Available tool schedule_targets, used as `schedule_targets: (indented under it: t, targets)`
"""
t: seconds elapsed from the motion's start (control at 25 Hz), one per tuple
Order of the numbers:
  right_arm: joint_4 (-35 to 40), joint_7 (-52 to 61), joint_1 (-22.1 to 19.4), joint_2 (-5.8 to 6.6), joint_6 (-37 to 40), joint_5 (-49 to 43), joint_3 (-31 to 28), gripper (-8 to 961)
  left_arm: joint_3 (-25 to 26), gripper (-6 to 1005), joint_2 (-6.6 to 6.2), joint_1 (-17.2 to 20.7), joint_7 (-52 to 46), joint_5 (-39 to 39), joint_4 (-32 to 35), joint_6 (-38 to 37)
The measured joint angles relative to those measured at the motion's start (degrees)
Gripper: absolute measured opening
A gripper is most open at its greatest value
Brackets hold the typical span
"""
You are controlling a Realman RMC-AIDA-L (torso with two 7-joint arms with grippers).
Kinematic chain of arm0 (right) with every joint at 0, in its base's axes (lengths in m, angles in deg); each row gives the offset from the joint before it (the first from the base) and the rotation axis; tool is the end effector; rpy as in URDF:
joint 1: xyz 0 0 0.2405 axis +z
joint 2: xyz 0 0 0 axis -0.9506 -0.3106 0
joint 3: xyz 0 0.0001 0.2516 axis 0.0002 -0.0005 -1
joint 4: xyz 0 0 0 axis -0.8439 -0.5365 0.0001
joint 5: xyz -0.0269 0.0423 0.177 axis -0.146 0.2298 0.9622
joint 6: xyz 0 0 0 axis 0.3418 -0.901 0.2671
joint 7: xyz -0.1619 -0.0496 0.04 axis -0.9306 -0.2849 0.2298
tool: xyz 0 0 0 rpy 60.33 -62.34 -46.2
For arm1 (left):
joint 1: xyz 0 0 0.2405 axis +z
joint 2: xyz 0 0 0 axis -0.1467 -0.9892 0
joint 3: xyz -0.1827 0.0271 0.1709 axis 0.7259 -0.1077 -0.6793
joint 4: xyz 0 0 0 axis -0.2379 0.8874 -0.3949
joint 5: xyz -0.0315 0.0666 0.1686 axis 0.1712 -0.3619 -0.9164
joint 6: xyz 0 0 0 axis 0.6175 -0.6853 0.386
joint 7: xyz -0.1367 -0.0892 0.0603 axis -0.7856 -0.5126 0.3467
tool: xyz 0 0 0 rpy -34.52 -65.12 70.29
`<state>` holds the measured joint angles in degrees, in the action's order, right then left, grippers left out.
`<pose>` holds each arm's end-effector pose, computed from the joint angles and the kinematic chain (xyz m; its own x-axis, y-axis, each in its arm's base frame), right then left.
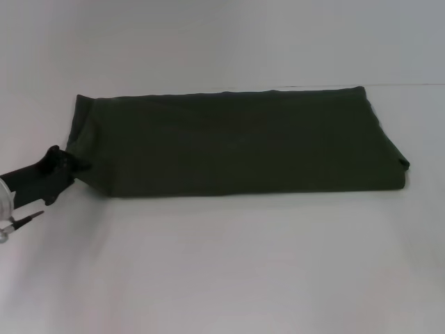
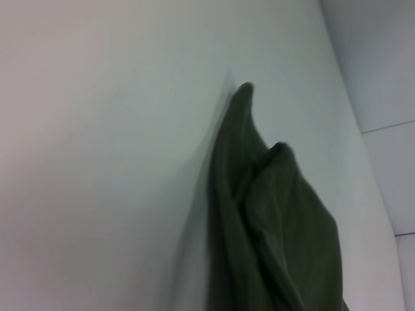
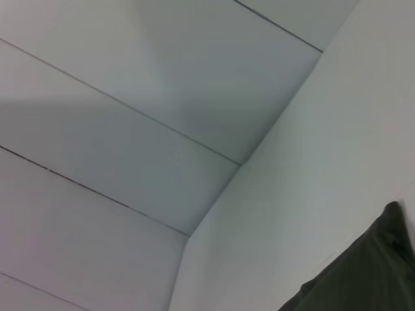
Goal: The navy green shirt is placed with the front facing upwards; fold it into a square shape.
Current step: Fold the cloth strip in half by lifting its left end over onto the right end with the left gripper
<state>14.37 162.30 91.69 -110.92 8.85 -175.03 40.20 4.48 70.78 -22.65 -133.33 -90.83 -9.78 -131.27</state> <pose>0.3244 0.3214 0.0878 -0.1673 -0.5413 -0.8240 -0.9416 -0.1600 0.2964 -0.3229 0.3725 -0.0011 -0.3728 0.6164 0.6935 0.9279 0.2499 0.2767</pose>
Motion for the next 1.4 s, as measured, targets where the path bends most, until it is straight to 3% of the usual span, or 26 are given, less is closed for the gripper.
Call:
schedule_targets:
  t: [0.24, 0.28, 0.44, 0.76, 0.92, 1.16, 1.4]
  targets:
    - [0.0, 0.1, 0.0, 0.19, -2.2, -0.3, 0.0, 898, 0.4, 11, -0.7, 1.7, 2.0, -0.1, 2.4, -0.4]
    - [-0.2, 0.2, 0.0, 0.21, -3.0, -0.4, 0.1, 898, 0.9, 9, -1.57, 2.5, 2.5, -0.4, 2.5, 0.5]
    - [-1.2, 0.3, 0.0, 0.29, -5.0, -0.4, 0.3, 897, 2.6, 6, -2.24, 3.1, 2.3, -2.6, 2.9, 2.4]
    - [-1.4, 0.4, 0.4, 0.33, -5.6, -0.5, 0.7, 895, 6.8, 7, -2.25, 4.5, 2.5, -7.4, 5.1, 4.2]
    - [-1.4, 0.4, 0.6, 0.33, -5.6, -0.6, 0.7, 895, 6.7, 7, -1.44, 4.0, 4.4, -4.8, 7.3, -0.6]
    - [-1.4, 0.1, 0.4, 0.41, -5.3, -0.6, 0.8, 893, 6.2, 7, -0.51, 2.7, 8.4, 5.9, 9.9, -12.9]
    - [-1.4, -0.1, 0.6, 0.35, -5.2, -0.6, 0.8, 892, 5.3, 7, -0.43, -1.6, 7.8, 6.9, 10.6, -17.9]
